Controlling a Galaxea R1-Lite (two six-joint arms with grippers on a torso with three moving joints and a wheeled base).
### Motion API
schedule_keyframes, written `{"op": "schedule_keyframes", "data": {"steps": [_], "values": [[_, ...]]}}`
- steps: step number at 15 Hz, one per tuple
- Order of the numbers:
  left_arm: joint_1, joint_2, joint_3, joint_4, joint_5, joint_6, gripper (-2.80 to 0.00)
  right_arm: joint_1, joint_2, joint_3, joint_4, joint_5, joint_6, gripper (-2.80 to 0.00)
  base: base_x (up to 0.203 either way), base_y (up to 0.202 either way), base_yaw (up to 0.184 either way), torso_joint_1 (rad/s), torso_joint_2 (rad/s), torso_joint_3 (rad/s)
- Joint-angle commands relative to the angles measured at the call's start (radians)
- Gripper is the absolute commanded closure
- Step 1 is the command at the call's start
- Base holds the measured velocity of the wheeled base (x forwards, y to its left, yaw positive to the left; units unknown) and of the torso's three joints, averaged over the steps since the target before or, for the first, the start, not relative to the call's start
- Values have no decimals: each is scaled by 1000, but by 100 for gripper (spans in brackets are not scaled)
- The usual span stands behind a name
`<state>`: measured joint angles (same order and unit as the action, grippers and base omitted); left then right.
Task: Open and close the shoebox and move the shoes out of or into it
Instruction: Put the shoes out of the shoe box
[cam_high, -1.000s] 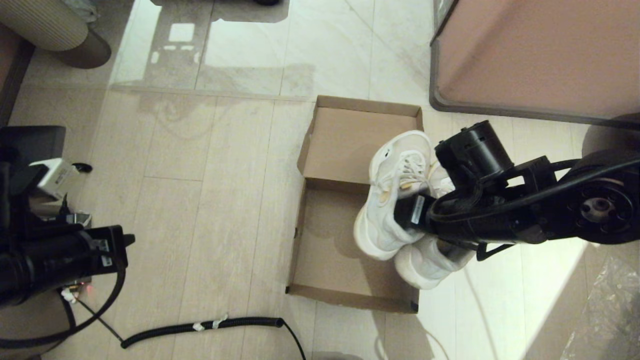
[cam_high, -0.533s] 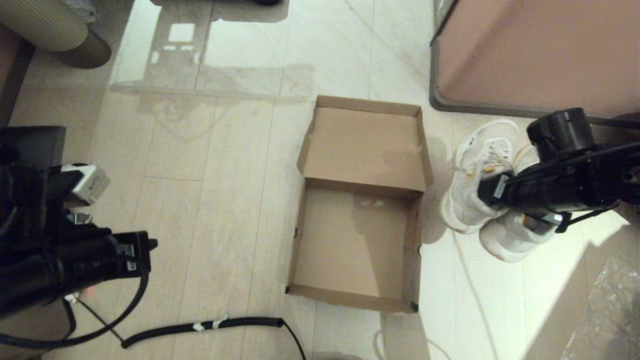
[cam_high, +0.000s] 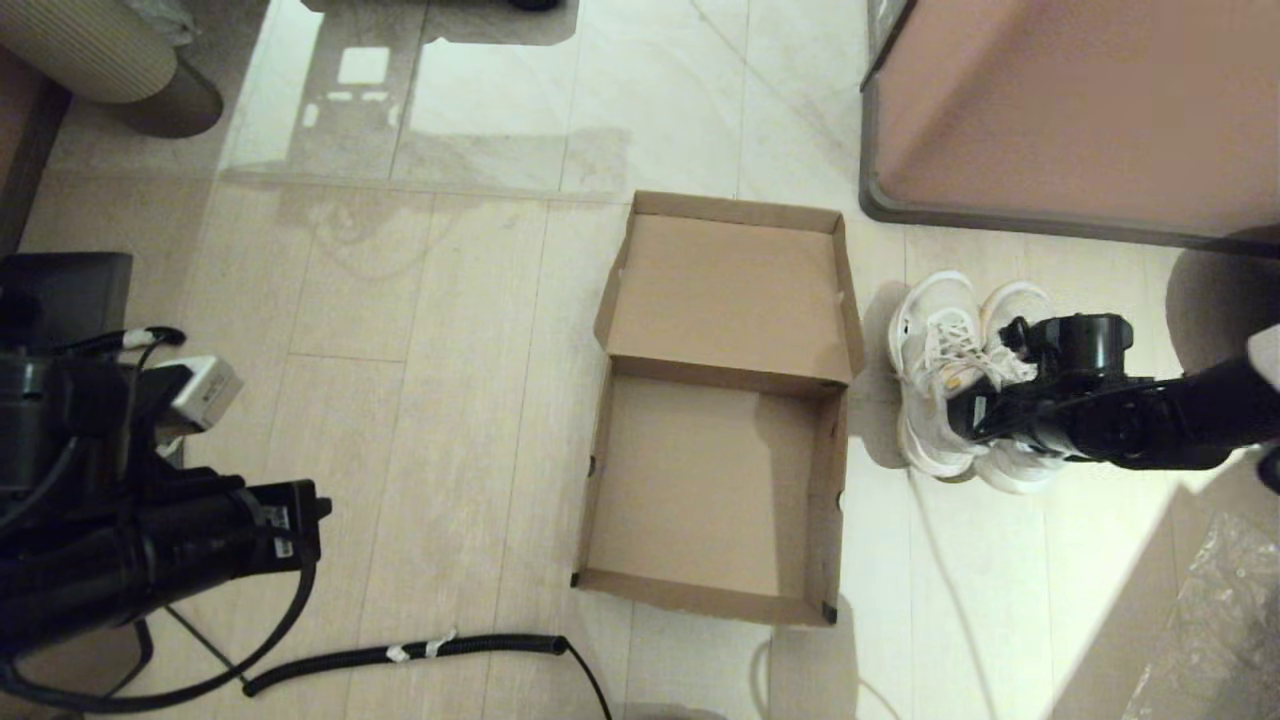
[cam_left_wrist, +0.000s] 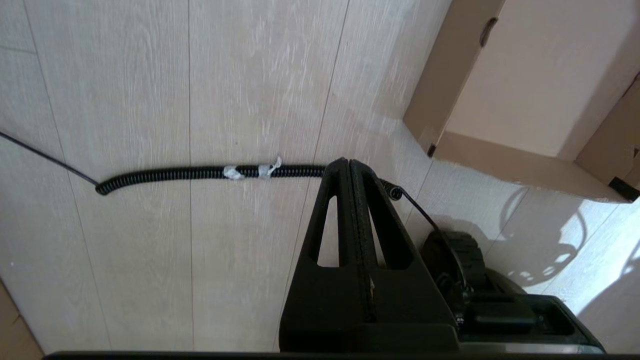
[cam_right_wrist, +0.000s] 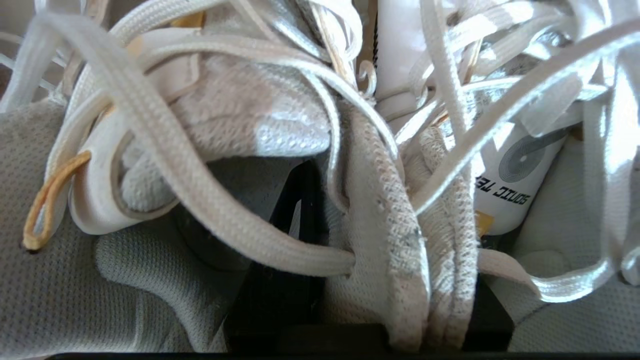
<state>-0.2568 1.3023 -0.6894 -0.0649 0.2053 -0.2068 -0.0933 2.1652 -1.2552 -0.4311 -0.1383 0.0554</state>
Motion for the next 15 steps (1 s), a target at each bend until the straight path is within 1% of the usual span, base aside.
{"op": "schedule_keyframes", "data": {"steps": [1, 2, 3, 4, 8, 9, 11, 15], "values": [[-1, 3, 4, 0, 0, 0, 0, -17, 234, -106, -102, 8, -26, 0, 0, 0, 0, 0, 0, 0], [-1, 3, 4, 0, 0, 0, 0, -23, 272, -157, -126, 12, -37, 0, 0, 0, 0, 0, 0, 0], [0, 5, 4, 0, 0, 0, 0, -26, 283, -179, -140, 15, -44, 0, 0, 0, 0, 0, 0, 0], [1, 7, 3, 0, 2, 1, 0, -25, 283, -187, -141, 16, -45, -280, 0, 0, 0, 0, 0, 0], [1, 3, 5, -1, 3, -2, 0, -26, 242, -170, -140, 16, -43, -280, 0, 0, 0, 0, 0, 0], [1, 0, 4, -1, 3, -2, 0, -25, 207, -151, -137, 17, -43, -280, 0, 0, 0, 0, 0, 0], [-1, -5, 5, -1, 3, -2, 0, -24, 118, -87, -131, 18, -43, -280, 0, 0, 0, 0, 0, 0], [-1, -12, 7, -1, 3, -19, 0, -23, -54, 98, -135, 19, -40, -280, 0, 0, 0, 0, 0, 0]]}}
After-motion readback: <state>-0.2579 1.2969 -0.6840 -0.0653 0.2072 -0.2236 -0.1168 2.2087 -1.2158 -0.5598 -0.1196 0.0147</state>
